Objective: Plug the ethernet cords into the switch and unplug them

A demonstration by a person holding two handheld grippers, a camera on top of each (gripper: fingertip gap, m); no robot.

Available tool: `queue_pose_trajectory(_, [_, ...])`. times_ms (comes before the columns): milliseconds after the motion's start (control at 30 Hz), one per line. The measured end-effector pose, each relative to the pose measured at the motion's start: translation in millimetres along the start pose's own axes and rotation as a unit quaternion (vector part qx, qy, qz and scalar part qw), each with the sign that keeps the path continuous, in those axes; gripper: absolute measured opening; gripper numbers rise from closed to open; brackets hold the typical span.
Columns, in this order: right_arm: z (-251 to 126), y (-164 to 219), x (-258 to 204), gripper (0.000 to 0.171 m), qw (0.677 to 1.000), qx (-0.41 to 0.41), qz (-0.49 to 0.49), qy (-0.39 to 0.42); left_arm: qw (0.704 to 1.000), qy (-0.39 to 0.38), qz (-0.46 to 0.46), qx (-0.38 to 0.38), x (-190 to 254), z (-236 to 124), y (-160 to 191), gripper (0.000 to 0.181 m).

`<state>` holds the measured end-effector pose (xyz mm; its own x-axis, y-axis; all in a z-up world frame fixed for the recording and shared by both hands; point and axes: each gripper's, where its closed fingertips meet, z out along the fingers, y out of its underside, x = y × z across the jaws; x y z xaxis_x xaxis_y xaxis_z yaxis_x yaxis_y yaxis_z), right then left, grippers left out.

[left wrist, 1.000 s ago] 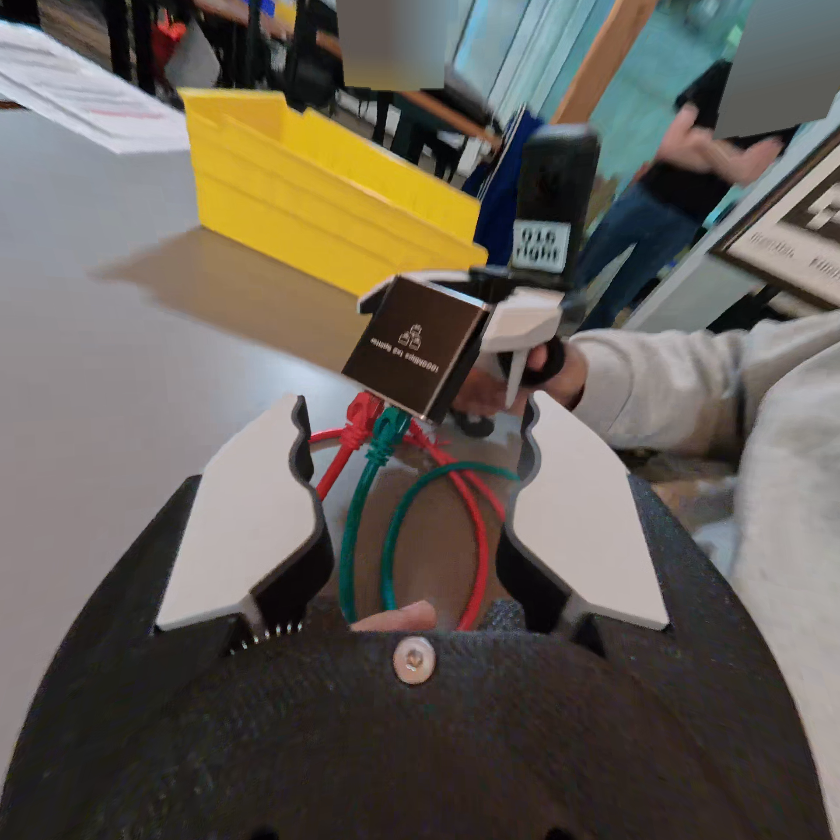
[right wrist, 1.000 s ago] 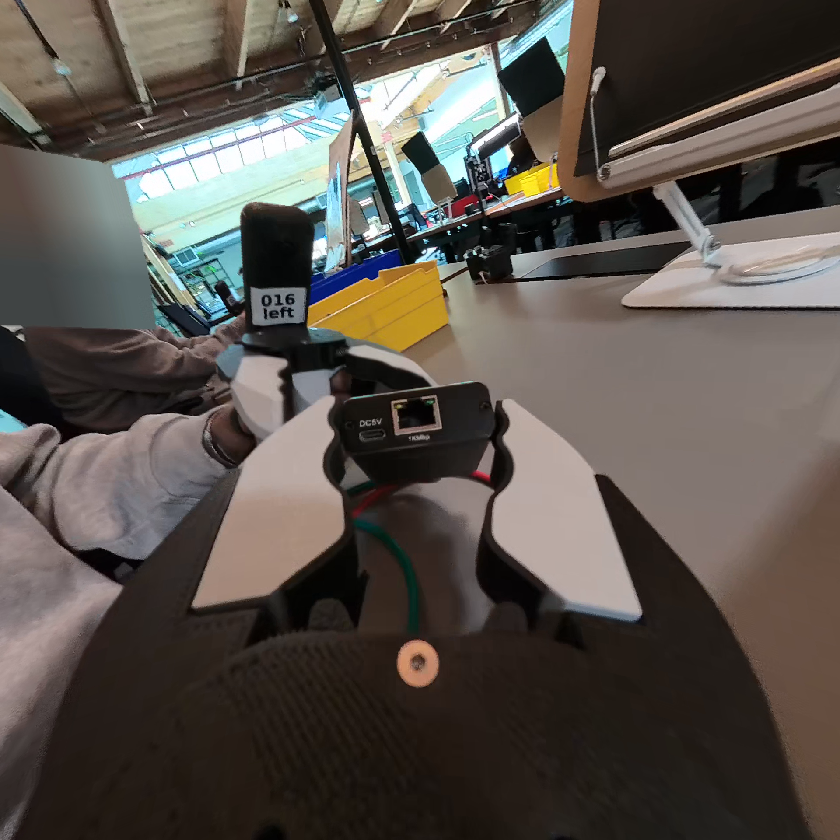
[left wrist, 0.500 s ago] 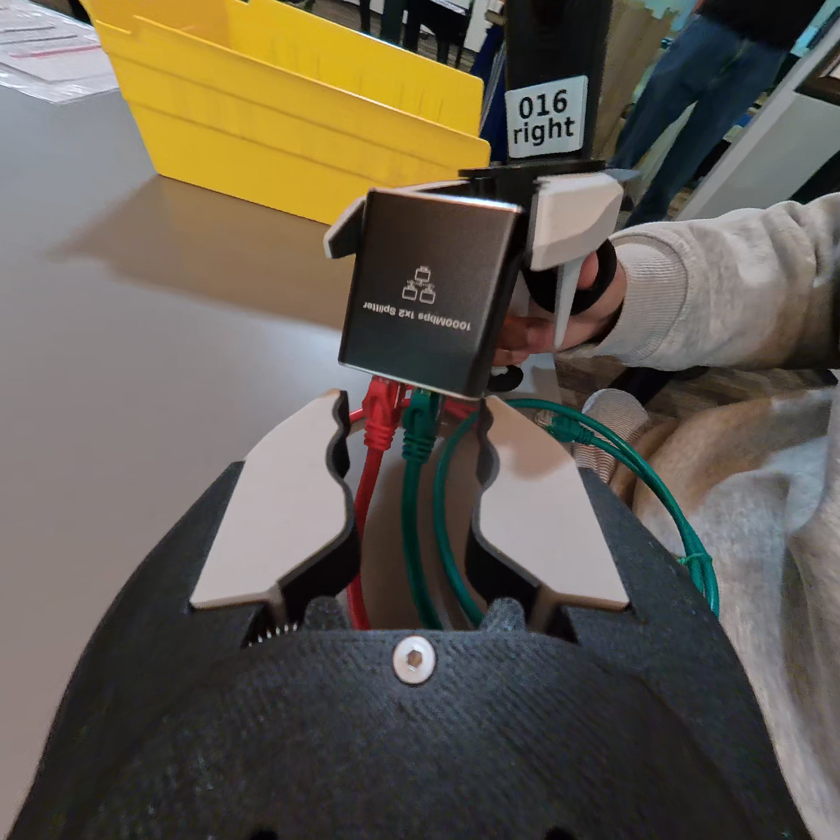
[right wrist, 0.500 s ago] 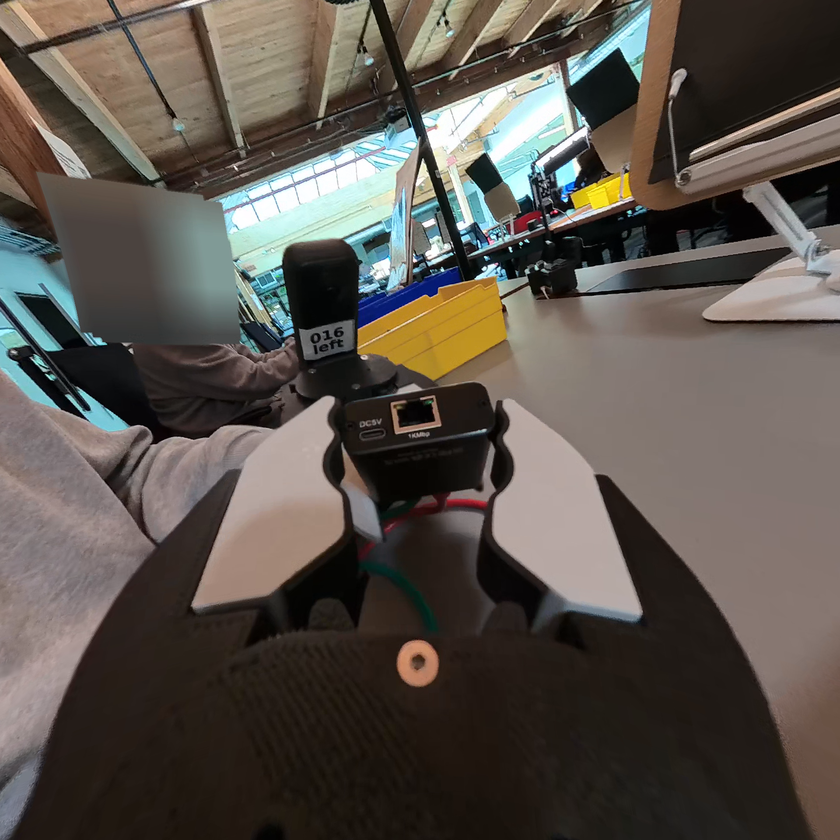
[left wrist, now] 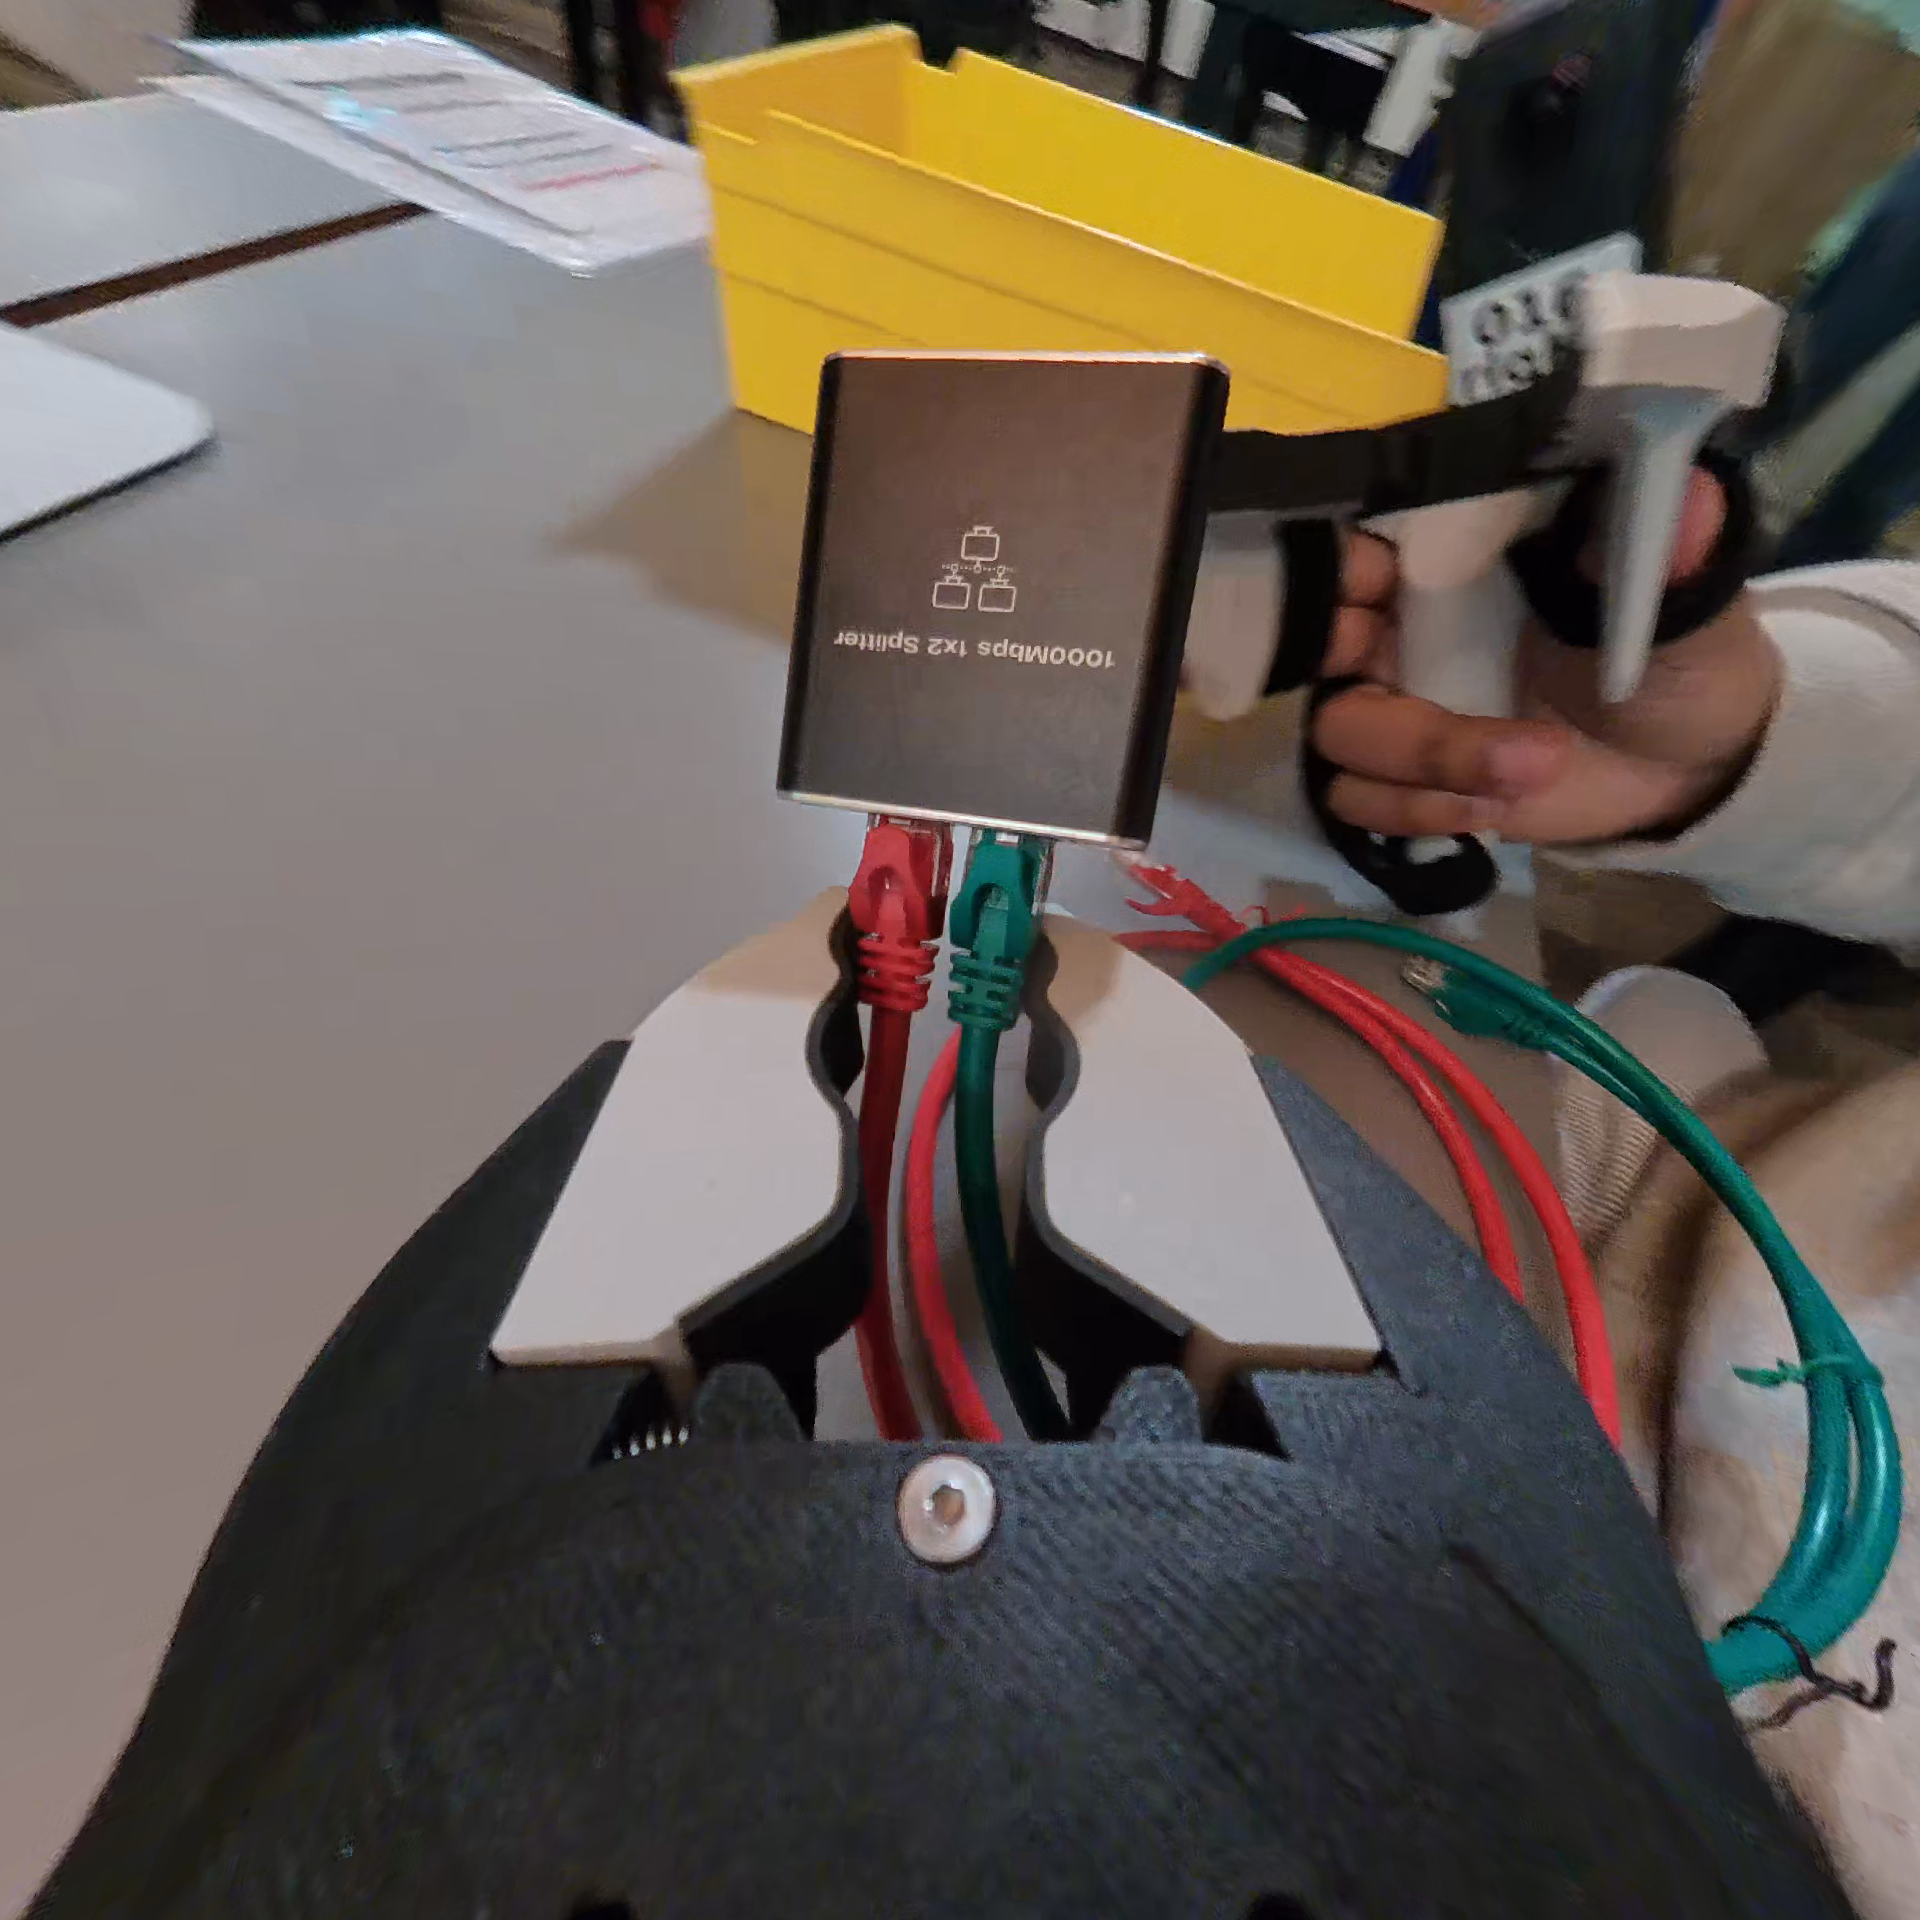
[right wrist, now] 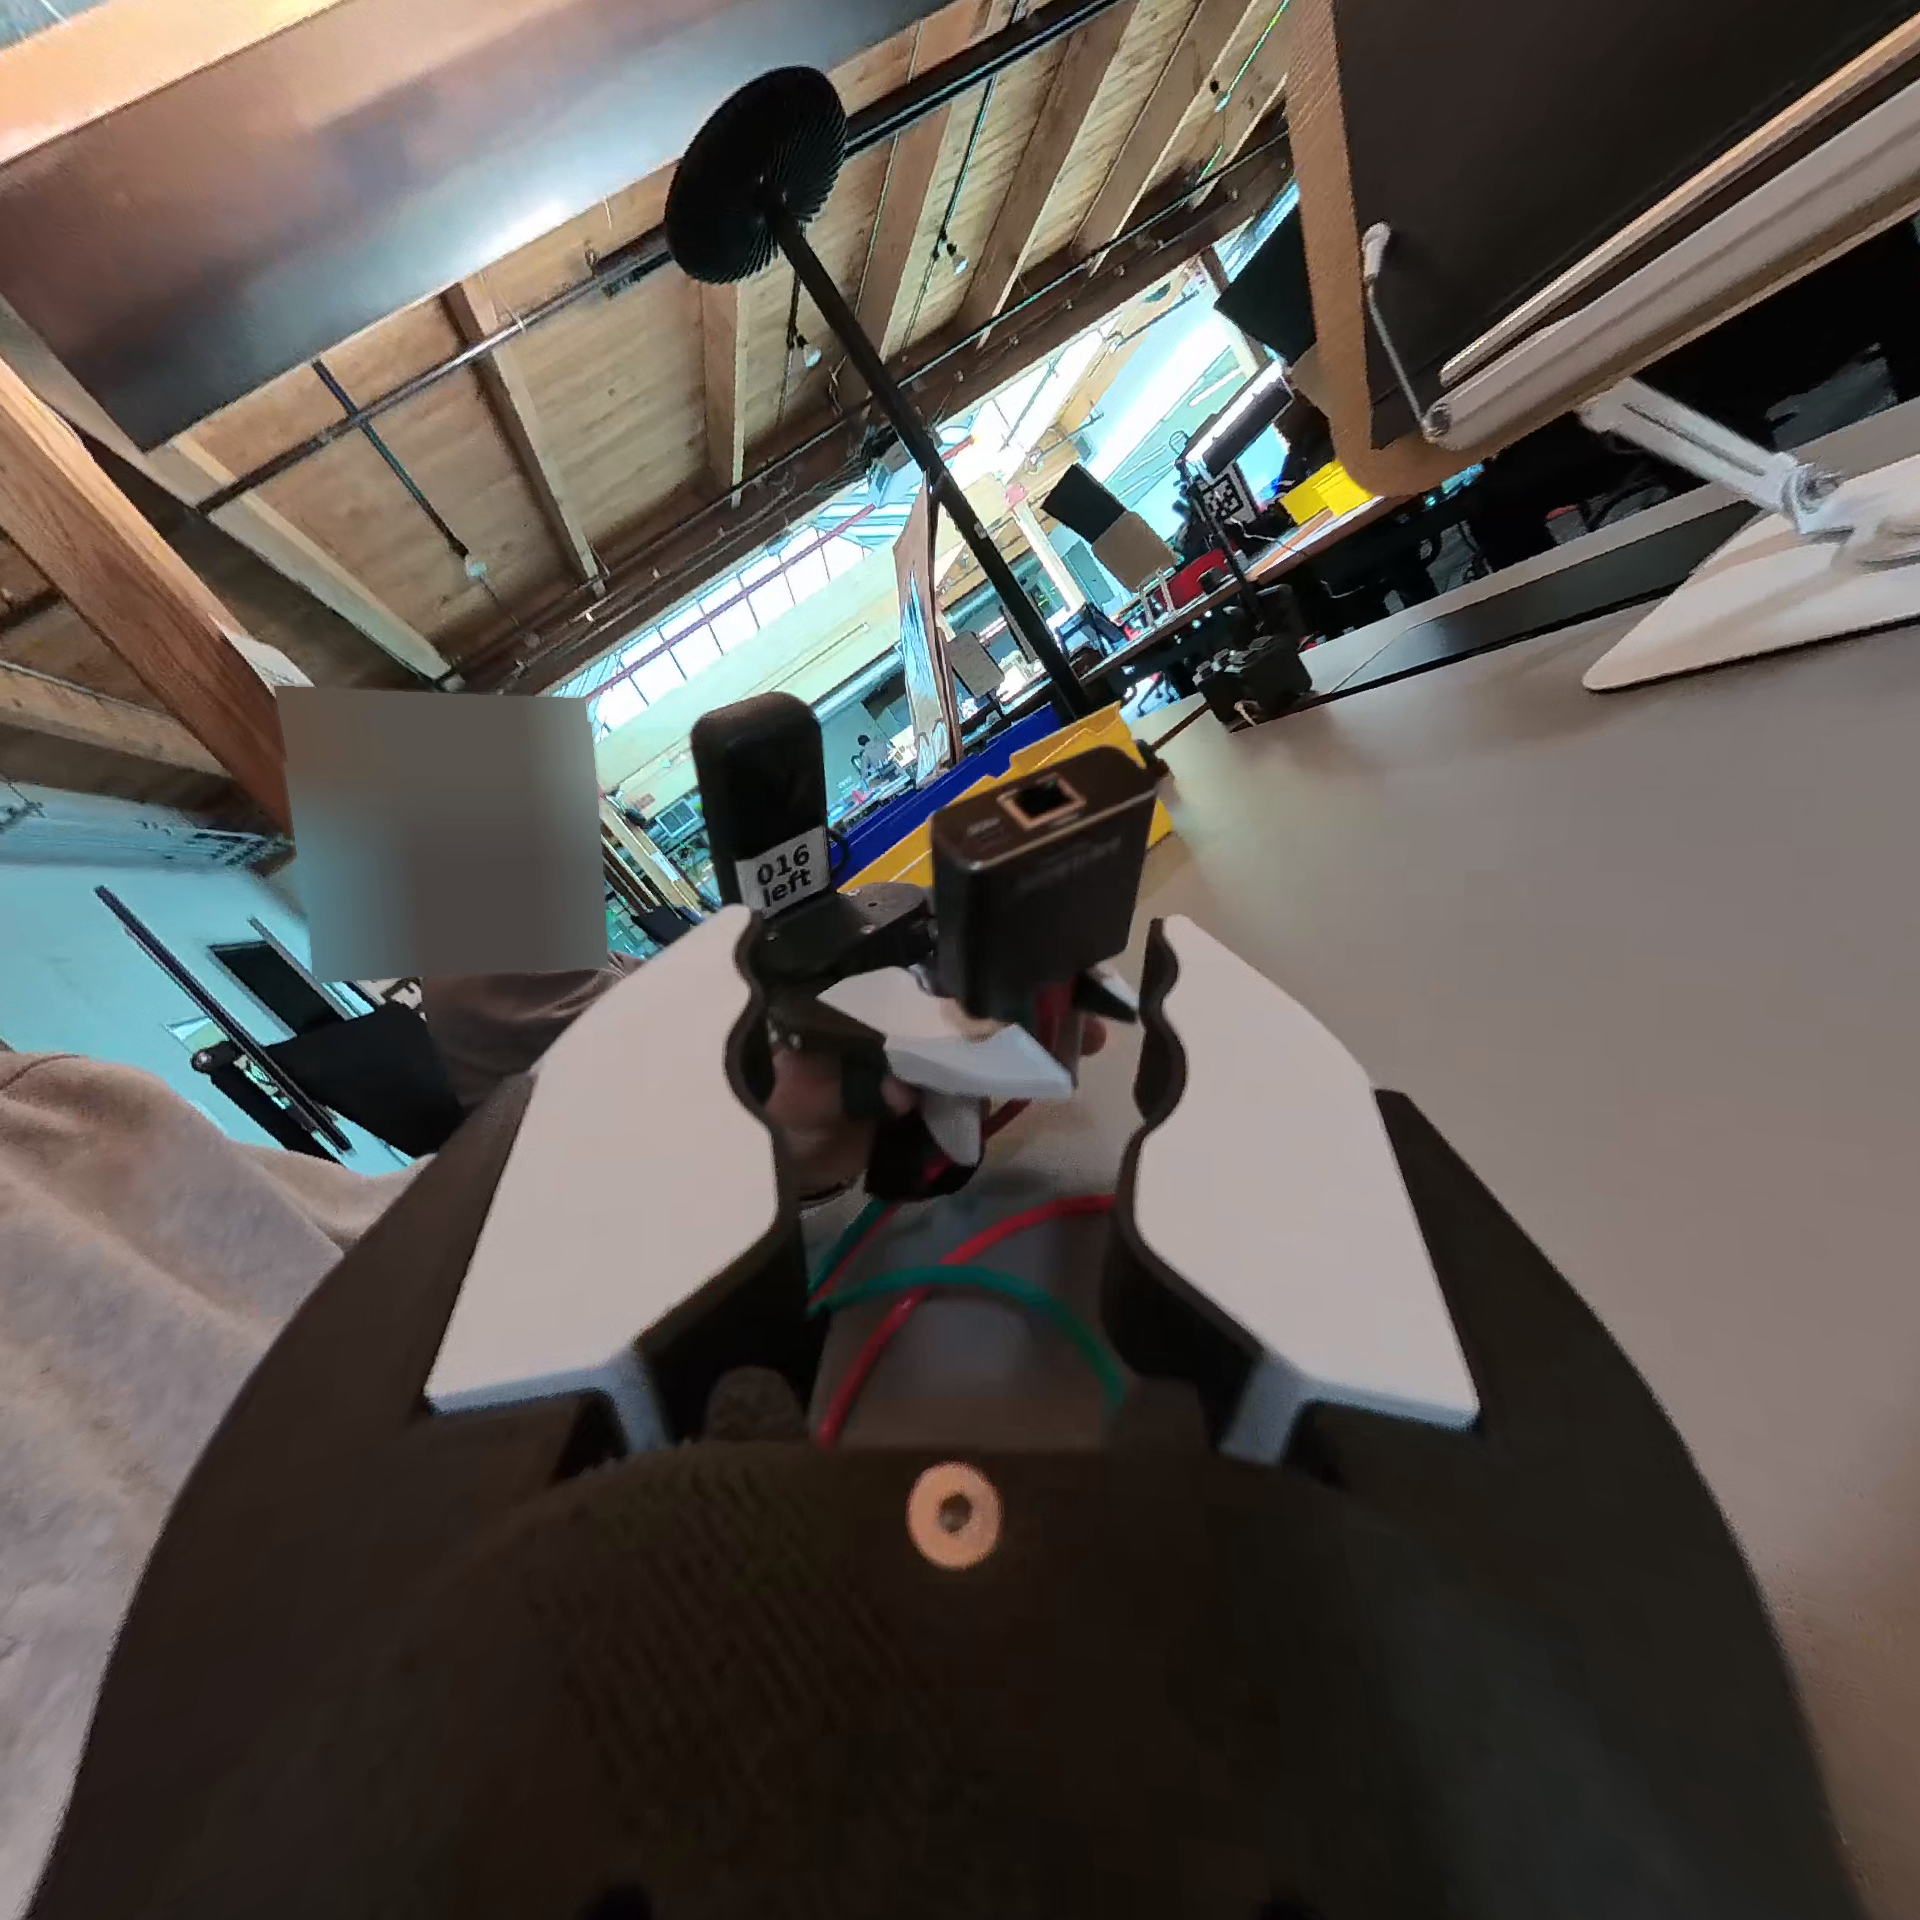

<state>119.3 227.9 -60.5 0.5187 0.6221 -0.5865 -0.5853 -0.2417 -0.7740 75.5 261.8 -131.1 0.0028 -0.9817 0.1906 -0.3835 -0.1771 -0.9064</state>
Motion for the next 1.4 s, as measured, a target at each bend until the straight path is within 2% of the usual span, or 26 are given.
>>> queue_pose_trajectory(200, [3.9,9.7,-8.0,0.066,0.999,-0.027,-0.018,-0.010,0.984,-0.174,0.025,0.012,-77.7,-45.1,-6.9,0.026])
queue_pose_trajectory(300, [7.5,17.7,-11.7,0.065,0.998,-0.048,-0.034,-0.014,0.972,-0.234,0.029,0.014,-107.1,-70.7,-6.9,0.027])
queue_pose_trajectory(400, [9.3,22.0,-13.5,0.064,0.997,-0.059,-0.040,-0.016,0.975,-0.221,-0.004,0.010,-114.3,-73.8,0.9,0.027])
queue_pose_trajectory(500, [9.3,23.5,-14.6,0.063,0.997,-0.065,-0.050,-0.015,0.981,-0.193,-0.015,-0.010,-107.8,-61.1,10.7,0.026])
queue_pose_trajectory(700, [13.7,38.0,-15.6,0.059,0.984,-0.115,-0.139,0.000,0.971,-0.204,0.094,-0.078,-97.3,-41.2,26.4,0.026])
queue_pose_trajectory(800, [23.9,50.1,-20.9,0.050,0.971,-0.151,-0.186,-0.006,0.965,-0.214,0.135,-0.062,-96.2,-41.6,20.5,0.026])
queue_pose_trajectory(867, [35.2,46.5,-33.0,0.047,0.970,-0.147,-0.193,-0.019,0.966,-0.214,0.141,-0.041,-94.9,-44.1,14.9,0.026])
queue_pose_trajectory(1000, [72.7,9.8,-74.2,0.042,0.964,-0.090,-0.245,-0.060,0.964,-0.221,0.144,0.013,-96.0,-52.8,1.5,0.026])
queue_pose_trajectory(1100, [114.8,-8.8,-108.6,0.042,0.948,-0.081,-0.291,-0.096,0.962,-0.222,0.154,0.037,-95.8,-56.3,-4.3,0.026])
queue_pose_trajectory(1300, [227.4,3.9,-128.4,0.038,0.919,-0.153,-0.349,-0.105,0.956,-0.226,0.184,0.014,-95.5,-50.0,0.1,0.026])
queue_pose_trajectory(1400, [278.2,6.4,-138.5,0.036,0.916,-0.170,-0.338,-0.136,0.953,-0.224,0.203,0.006,-93.5,-46.8,1.8,0.026])
